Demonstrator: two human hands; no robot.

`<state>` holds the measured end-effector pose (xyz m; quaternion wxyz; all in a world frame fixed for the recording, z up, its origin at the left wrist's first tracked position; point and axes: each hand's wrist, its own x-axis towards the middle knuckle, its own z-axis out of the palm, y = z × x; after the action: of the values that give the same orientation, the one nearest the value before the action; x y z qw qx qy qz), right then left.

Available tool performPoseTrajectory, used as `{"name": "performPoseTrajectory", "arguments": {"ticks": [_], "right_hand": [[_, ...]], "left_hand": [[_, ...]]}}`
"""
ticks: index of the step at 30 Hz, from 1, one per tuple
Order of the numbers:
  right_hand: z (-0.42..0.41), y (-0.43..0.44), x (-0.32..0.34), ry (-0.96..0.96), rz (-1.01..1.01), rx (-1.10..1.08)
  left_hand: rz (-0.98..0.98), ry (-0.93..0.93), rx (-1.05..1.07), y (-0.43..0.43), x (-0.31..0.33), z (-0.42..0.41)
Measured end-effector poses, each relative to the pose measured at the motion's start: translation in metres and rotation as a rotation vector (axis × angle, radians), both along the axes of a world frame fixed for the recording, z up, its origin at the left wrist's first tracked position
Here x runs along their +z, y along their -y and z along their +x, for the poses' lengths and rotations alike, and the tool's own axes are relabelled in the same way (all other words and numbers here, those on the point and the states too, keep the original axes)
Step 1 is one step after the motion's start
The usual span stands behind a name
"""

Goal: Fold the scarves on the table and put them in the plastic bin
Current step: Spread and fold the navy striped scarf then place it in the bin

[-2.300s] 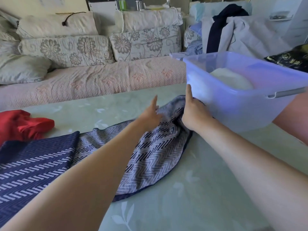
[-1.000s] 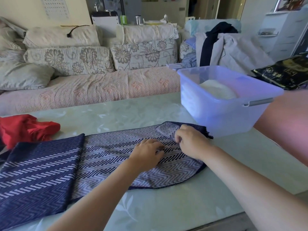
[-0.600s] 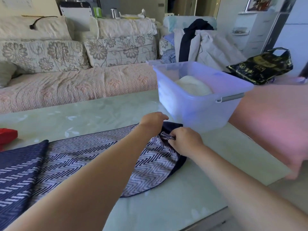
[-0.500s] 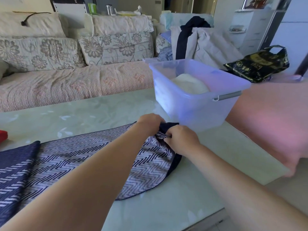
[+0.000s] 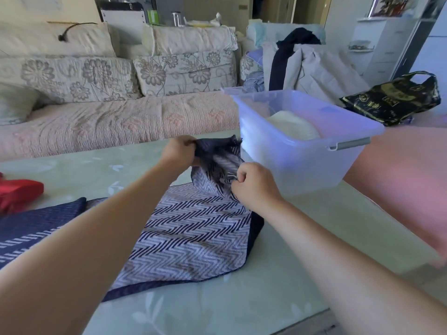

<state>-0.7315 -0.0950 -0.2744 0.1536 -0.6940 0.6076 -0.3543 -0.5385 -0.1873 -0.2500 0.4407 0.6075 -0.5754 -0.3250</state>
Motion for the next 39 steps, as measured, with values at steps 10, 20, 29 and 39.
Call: {"name": "performPoseTrajectory", "arguments": {"ticks": [10,20,29,39], "right_hand": [[0.112,-0.055,0.004,-0.18,0.252,0.636],[0.152,-0.078,-0.014,-0.409,0.415,0.514],[0.173,-0.105,-0.004,-0.457,0.653,0.751],[0.188,-0.012,-0.008,-0.272,0.245,0.29]], "left_hand": [[0.158,0.283,0.213,-0.073,-0.053,0.194],[0.031,0.794,-0.413,-0.219,-0.073,0.179],[0.26,0.68,-0.321,-0.23,-0.027,0.185],[0.068,0.691,-0.096,-0.166,-0.057,0.181]]}}
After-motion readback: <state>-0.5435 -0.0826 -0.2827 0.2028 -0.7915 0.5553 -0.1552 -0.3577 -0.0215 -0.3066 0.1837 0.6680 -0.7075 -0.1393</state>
